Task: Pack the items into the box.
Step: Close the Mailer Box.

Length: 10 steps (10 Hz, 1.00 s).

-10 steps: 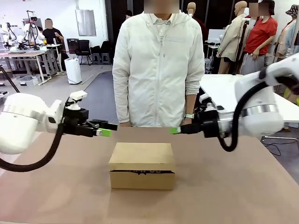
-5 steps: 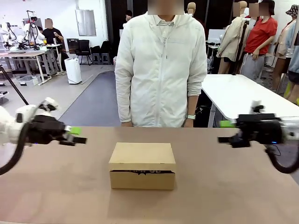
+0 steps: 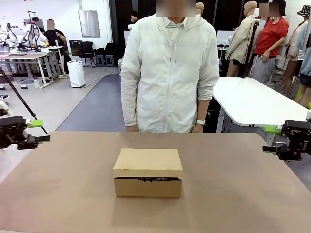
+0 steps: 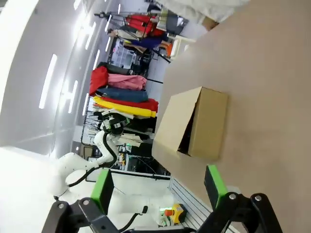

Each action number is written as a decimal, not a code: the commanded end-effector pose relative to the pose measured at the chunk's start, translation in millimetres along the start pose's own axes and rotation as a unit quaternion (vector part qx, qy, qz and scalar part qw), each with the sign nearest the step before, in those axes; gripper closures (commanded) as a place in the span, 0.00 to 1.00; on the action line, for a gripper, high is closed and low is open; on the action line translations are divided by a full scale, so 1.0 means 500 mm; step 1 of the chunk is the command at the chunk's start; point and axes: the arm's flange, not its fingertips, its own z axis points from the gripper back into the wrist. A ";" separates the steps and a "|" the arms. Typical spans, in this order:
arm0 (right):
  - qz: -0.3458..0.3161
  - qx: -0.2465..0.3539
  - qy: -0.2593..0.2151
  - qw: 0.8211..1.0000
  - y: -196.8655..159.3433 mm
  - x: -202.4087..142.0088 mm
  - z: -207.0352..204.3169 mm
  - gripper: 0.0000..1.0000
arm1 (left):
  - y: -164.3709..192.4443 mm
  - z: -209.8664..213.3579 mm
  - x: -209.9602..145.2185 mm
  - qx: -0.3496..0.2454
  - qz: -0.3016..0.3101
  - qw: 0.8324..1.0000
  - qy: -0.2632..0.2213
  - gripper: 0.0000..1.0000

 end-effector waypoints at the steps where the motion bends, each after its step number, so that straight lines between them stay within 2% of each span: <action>1: -0.013 0.029 0.034 0.999 0.022 -0.015 -0.010 0.00 | -0.006 -0.044 0.001 -0.016 -0.011 0.999 0.028 0.00; 10: -0.013 0.029 0.034 0.999 0.022 -0.015 -0.010 0.00 | -0.006 -0.044 0.001 -0.016 -0.011 0.999 0.028 0.00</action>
